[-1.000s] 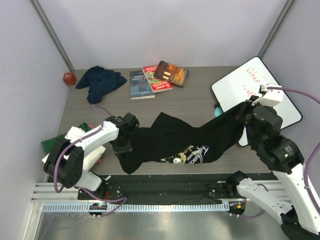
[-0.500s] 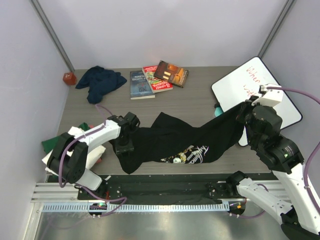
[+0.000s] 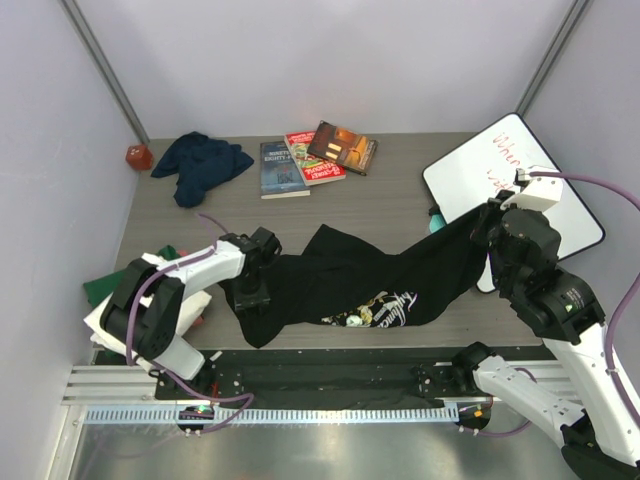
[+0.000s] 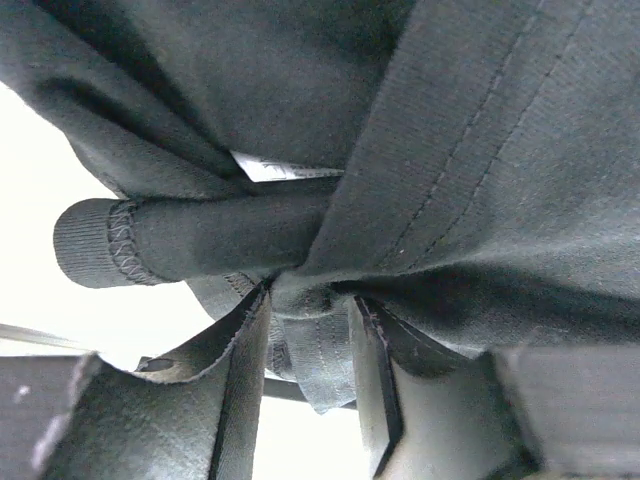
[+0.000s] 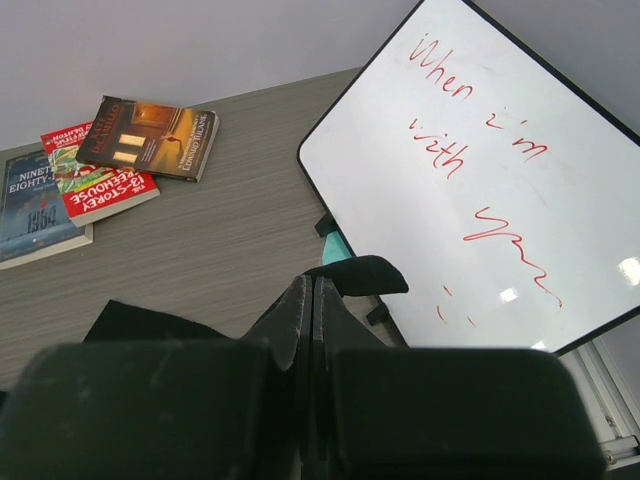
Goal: Fold and stack the t-shirts
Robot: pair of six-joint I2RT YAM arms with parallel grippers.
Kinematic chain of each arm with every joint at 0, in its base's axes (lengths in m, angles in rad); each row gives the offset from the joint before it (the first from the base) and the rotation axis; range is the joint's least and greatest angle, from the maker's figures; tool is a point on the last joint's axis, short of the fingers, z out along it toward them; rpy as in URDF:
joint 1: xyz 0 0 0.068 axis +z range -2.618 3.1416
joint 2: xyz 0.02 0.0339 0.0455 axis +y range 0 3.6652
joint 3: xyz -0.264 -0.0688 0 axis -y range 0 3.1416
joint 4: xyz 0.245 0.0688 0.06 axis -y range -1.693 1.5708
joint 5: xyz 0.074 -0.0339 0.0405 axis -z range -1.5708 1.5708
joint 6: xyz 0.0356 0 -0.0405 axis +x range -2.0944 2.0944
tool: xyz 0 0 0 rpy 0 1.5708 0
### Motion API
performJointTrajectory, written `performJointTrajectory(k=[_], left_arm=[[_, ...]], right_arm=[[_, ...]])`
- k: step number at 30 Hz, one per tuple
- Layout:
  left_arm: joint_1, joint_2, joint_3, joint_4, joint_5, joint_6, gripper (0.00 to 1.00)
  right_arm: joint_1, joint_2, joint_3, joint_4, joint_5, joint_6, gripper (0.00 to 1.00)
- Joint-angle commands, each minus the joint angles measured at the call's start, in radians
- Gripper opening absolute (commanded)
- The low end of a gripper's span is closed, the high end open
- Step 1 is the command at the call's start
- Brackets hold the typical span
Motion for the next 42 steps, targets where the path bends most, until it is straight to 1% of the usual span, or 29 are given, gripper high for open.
performJointTrajectory(k=[1, 2, 3, 5, 6, 9, 13, 16, 17, 18, 19, 22, 24, 26, 27, 28, 35, 42], left_arm=[[0.006, 0.017, -0.013, 0.034, -0.003, 0.016, 0.36], [0.006, 0.015, -0.013, 0.037, -0.004, 0.018, 0.34], [0.006, 0.015, -0.013, 0.037, -0.009, 0.016, 0.28], [0.006, 0.012, -0.011, 0.034, -0.012, 0.016, 0.20], [0.006, 0.012, -0.010, 0.034, -0.013, 0.018, 0.13], [0.006, 0.005, 0.001, 0.023, -0.020, 0.019, 0.10], [0.006, -0.005, 0.031, -0.010, -0.038, 0.032, 0.10], [0.006, -0.015, 0.071, -0.065, -0.062, 0.045, 0.11], [0.006, -0.023, 0.094, -0.076, -0.078, 0.048, 0.13], [0.006, -0.026, 0.107, -0.090, -0.085, 0.053, 0.19], [0.006, -0.031, 0.119, -0.108, -0.090, 0.058, 0.22], [0.006, -0.041, 0.154, -0.130, -0.099, 0.068, 0.23], [0.006, -0.040, 0.173, -0.135, -0.102, 0.075, 0.21], [0.006, -0.037, 0.174, -0.133, -0.102, 0.075, 0.15], [0.006, -0.031, 0.170, -0.129, -0.098, 0.075, 0.06], [0.006, -0.029, 0.164, -0.124, -0.093, 0.075, 0.00], [0.006, -0.043, 0.156, -0.112, -0.085, 0.075, 0.00], [0.013, -0.078, 0.200, -0.135, -0.099, 0.091, 0.00]], right_arm=[[-0.001, 0.001, 0.012, 0.044, 0.023, -0.008, 0.01], [-0.001, 0.002, 0.012, 0.046, 0.023, -0.008, 0.01], [-0.002, 0.002, 0.014, 0.046, 0.022, -0.008, 0.01], [-0.001, 0.004, 0.015, 0.046, 0.023, -0.008, 0.01], [-0.001, 0.004, 0.014, 0.044, 0.022, -0.008, 0.01], [-0.001, 0.004, 0.012, 0.044, 0.019, -0.005, 0.01], [0.001, 0.007, 0.014, 0.044, 0.014, -0.003, 0.01], [-0.001, 0.007, 0.014, 0.044, 0.012, -0.002, 0.01], [-0.001, 0.007, 0.015, 0.046, 0.014, -0.003, 0.01], [-0.001, 0.007, 0.014, 0.044, 0.012, -0.003, 0.01], [-0.001, 0.007, 0.014, 0.044, 0.014, -0.003, 0.01], [-0.001, 0.007, 0.012, 0.046, 0.012, 0.000, 0.01], [-0.001, 0.007, 0.012, 0.046, 0.012, -0.002, 0.01], [-0.001, 0.005, 0.012, 0.047, 0.011, -0.002, 0.01], [-0.001, 0.004, 0.012, 0.047, 0.014, -0.002, 0.01], [-0.001, 0.002, 0.012, 0.046, 0.012, -0.003, 0.01], [-0.001, 0.001, 0.007, 0.047, 0.015, -0.003, 0.01], [-0.002, 0.007, 0.003, 0.049, 0.008, -0.005, 0.01]])
